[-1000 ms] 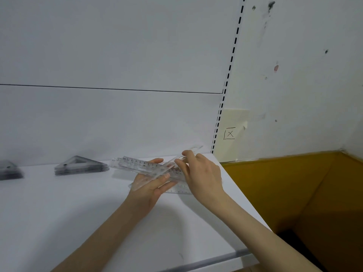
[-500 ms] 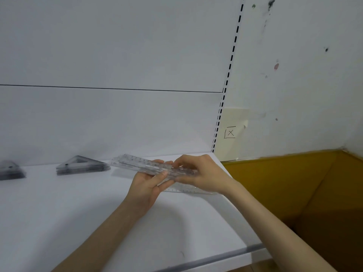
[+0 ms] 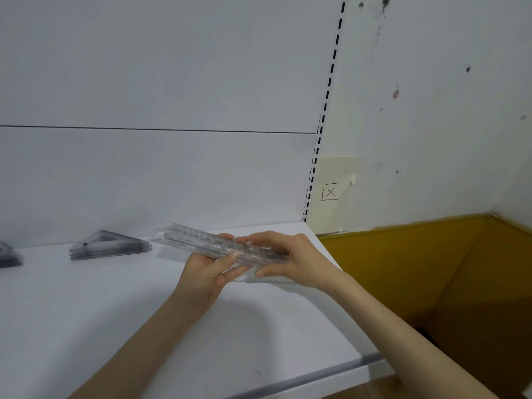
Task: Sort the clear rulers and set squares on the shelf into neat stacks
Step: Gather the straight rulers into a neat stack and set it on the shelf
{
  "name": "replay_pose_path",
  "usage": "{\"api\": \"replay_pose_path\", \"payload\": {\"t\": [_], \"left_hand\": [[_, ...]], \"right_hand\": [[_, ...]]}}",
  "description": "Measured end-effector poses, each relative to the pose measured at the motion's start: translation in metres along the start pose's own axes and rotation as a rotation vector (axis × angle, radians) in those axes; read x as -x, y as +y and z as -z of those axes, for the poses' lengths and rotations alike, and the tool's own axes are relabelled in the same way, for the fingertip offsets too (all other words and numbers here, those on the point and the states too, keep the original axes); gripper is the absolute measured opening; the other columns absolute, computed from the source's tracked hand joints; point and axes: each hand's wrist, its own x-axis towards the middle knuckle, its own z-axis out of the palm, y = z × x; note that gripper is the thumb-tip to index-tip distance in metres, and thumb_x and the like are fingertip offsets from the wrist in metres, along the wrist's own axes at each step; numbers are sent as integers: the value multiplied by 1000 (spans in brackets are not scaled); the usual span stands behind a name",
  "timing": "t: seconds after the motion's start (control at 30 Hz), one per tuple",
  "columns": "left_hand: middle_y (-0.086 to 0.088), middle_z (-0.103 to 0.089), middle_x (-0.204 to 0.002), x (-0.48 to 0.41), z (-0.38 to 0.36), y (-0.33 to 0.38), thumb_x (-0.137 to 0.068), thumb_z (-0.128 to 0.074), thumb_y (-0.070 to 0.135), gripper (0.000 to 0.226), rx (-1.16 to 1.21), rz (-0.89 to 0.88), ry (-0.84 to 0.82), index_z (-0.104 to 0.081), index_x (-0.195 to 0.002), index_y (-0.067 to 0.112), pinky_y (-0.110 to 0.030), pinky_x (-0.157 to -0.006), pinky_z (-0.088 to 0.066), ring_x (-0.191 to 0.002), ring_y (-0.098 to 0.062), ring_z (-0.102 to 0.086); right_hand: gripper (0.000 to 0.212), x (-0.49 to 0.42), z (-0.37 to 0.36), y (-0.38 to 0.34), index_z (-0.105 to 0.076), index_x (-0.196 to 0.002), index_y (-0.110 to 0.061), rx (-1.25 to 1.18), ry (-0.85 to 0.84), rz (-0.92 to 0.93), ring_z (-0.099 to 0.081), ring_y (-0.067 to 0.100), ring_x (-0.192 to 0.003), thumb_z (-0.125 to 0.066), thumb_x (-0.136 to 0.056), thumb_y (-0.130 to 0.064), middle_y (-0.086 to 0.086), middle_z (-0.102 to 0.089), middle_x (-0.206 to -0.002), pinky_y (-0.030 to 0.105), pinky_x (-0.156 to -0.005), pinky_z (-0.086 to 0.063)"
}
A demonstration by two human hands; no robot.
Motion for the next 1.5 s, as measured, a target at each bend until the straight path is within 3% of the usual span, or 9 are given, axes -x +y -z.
{"api": "replay_pose_path", "payload": {"t": [0.17,0.27,0.5,0.67,0.97,1.1,1.23,1.33,1.5], "left_hand": [[-13,-70,-107,-5,7,-2,-54,-87,19,54,3,-27,158,-60,-99,4,-31,-71,-58,-97,-27,-69],[-12,-66,-109,-8,12,-2,-86,-58,-7,16,2,-37,290,-56,-97,4,-28,-69,-59,-100,-28,-65],[-11,-66,-111,-10,15,1,-91,-51,-8,18,-36,-74,331,-54,-107,1,-29,-71,-58,-90,-24,-68],[-10,-66,-110,-6,11,6,-91,-49,-9,18,30,-112,307,-57,-95,7,-29,-71,-58,-87,-18,-71],[-9,-68,-111,-6,12,5,-71,-66,7,27,42,-122,252,-57,-96,9,-30,-74,-58,-95,-20,-70],[-11,-69,-109,-6,10,1,-86,-53,-6,19,32,-56,186,-56,-98,8,-33,-74,-59,-94,-22,-70],[-16,-68,-113,-4,9,-2,-48,-93,26,69,-4,-4,87,-57,-103,4,-34,-74,-57,-102,-29,-68],[-15,-69,-112,-1,5,-2,-40,-96,32,80,-30,19,53,-57,-103,4,-33,-74,-57,-104,-30,-67],[-11,-73,-101,5,-8,3,-74,-68,3,18,-70,6,8,-74,-83,17,-30,-70,-57,-95,-27,-70]], "right_hand": [[29,-2,26,26,-66,-121,-21,199,55,-182,-62,-4,-93,-60,-94,-31,-9,-68,-114,21,-88,-50],[42,7,24,41,-70,-114,-21,396,-140,-283,-55,0,-96,-76,-78,-42,-12,-63,-112,16,-81,-40],[33,5,16,41,-68,-101,-16,348,-134,-343,-56,12,-83,-82,-73,-29,1,-60,-102,15,-66,-44],[25,11,21,46,-63,-92,-19,172,12,-368,-60,9,-72,-78,-72,-17,0,-67,-89,24,-64,-52],[40,8,50,48,-65,-116,-29,265,228,-273,-53,5,-69,-77,-79,-20,-12,-61,-87,24,-71,-48],[42,6,53,39,-68,-113,-29,225,417,-183,-51,6,-68,-80,-76,-15,-11,-61,-88,20,-71,-46],[43,6,48,24,-69,-110,-29,123,454,-66,-51,6,-68,-81,-73,-10,-7,-64,-87,8,-66,-38],[43,3,38,11,-68,-110,-31,101,376,-25,-52,7,-67,-82,-73,-12,-13,-65,-86,10,-65,-38],[21,-6,19,-7,-71,-108,-24,57,237,-10,-64,4,-74,-70,-87,-25,-11,-72,-89,12,-67,-44]]}}
